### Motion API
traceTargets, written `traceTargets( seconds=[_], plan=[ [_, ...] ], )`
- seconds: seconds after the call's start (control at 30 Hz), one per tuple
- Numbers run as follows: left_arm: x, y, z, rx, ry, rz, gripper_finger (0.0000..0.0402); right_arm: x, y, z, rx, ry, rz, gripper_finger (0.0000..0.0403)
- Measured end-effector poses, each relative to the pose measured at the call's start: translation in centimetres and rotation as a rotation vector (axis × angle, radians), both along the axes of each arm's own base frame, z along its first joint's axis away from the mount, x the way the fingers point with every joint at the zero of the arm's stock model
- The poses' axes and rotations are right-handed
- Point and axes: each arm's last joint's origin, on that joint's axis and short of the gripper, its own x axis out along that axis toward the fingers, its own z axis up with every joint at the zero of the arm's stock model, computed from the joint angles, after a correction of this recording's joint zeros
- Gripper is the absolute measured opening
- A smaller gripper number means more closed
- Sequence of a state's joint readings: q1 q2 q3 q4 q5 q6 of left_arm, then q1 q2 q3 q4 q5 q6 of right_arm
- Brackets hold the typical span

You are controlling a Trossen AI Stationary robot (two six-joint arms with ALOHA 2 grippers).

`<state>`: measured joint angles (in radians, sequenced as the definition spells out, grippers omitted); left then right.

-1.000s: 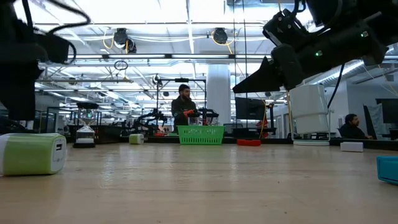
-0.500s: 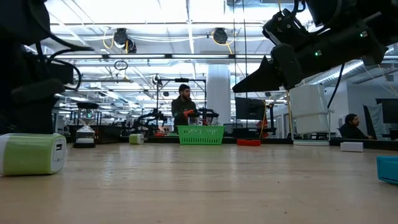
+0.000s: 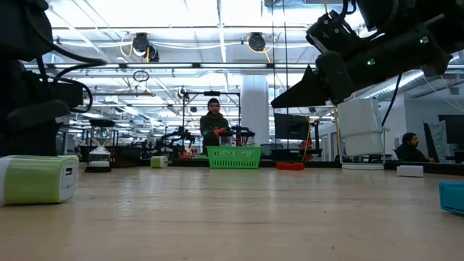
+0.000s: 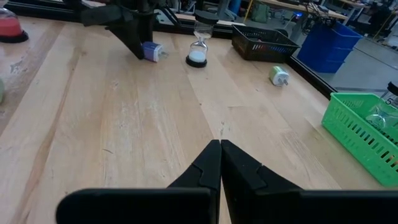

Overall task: Pick & Place Office items
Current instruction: Put the purple charger adapter into the yellow basket

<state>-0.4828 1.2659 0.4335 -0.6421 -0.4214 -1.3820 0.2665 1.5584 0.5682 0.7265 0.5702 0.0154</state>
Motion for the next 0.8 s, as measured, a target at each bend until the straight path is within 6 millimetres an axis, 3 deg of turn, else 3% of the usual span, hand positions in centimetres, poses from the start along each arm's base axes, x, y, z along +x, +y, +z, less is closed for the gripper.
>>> traceTargets(
  seconds=[0.2, 0.33, 0.57, 0.8],
  plan=[
    [0.1, 0.1, 0.0, 0.042, -0.006, -0.031, 0.0132, 0.0, 0.0, 0.0, 0.000, 0.001, 0.000, 0.0004],
    [0.4, -0.2, 0.0, 0.088, -0.053, -0.104, 0.0146, 0.0, 0.0, -0.1, 0.002, 0.004, -0.001, 0.0004],
    [3.1, -1.5, 1.1, 0.233, -0.276, -0.358, 0.0133, -0.1, -0.1, -0.3, 0.064, 0.010, -0.029, 0.0004],
    [6.6, -1.5, 1.6, 0.478, -0.405, -0.525, 0.0138, -0.3, -1.7, -1.5, 0.172, 0.092, -0.079, 0.0004]
  ],
)
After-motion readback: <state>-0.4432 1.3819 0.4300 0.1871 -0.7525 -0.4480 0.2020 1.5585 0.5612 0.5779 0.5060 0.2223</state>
